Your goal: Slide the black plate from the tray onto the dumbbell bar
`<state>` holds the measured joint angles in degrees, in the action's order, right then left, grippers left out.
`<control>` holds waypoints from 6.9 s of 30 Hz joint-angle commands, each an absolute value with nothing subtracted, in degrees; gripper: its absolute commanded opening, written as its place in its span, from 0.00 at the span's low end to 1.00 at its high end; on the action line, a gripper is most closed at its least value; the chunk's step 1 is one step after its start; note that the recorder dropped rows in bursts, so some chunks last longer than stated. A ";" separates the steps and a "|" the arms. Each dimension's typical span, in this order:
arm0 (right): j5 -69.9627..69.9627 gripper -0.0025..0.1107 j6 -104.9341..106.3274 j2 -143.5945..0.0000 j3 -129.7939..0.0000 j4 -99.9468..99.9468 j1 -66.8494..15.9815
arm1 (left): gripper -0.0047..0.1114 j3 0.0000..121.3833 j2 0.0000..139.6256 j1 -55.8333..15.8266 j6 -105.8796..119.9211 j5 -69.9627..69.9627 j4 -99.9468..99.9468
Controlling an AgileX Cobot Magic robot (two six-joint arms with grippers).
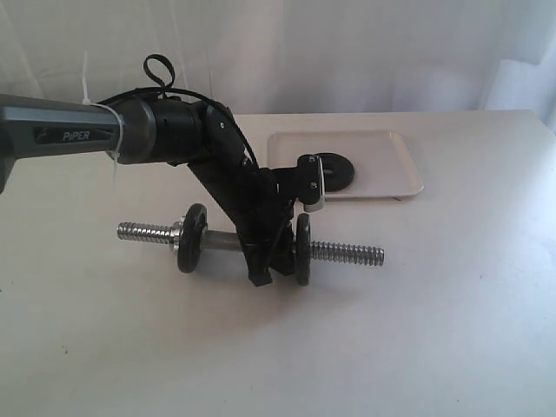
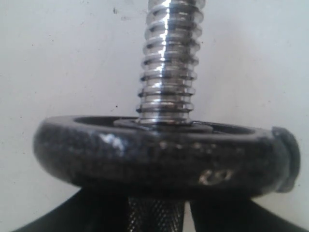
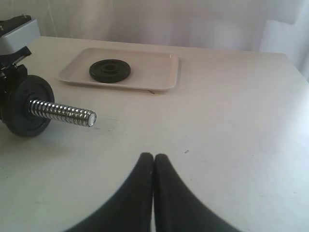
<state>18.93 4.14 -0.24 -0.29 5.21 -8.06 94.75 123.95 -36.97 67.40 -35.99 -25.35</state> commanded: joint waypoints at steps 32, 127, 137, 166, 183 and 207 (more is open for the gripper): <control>-29.07 0.02 4.21 0.00 0.00 4.89 -7.95 | 0.04 94.59 123.64 -37.26 66.58 -37.33 -25.60; 21.28 0.02 21.45 -122.38 -88.51 5.71 -13.89 | 0.04 94.59 123.64 -37.26 64.07 -38.54 -27.41; 16.85 0.02 58.10 -129.04 -91.97 43.93 -14.26 | 0.04 94.59 123.64 -37.26 64.07 -38.64 -27.41; 14.97 0.94 59.77 -130.70 -91.86 45.55 -14.26 | 0.04 94.59 123.64 -37.26 64.19 -38.64 -27.41; 12.25 0.94 58.13 -131.49 -94.81 45.44 -15.95 | 0.04 94.59 123.64 -37.26 64.19 -38.53 -27.41; 12.50 0.94 57.60 -136.37 -96.52 45.44 -15.95 | 0.04 94.59 123.64 -37.26 64.19 -38.53 -27.41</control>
<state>12.22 57.83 -135.69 -96.15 45.08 -16.01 94.75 123.95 -36.97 64.95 -36.43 -25.75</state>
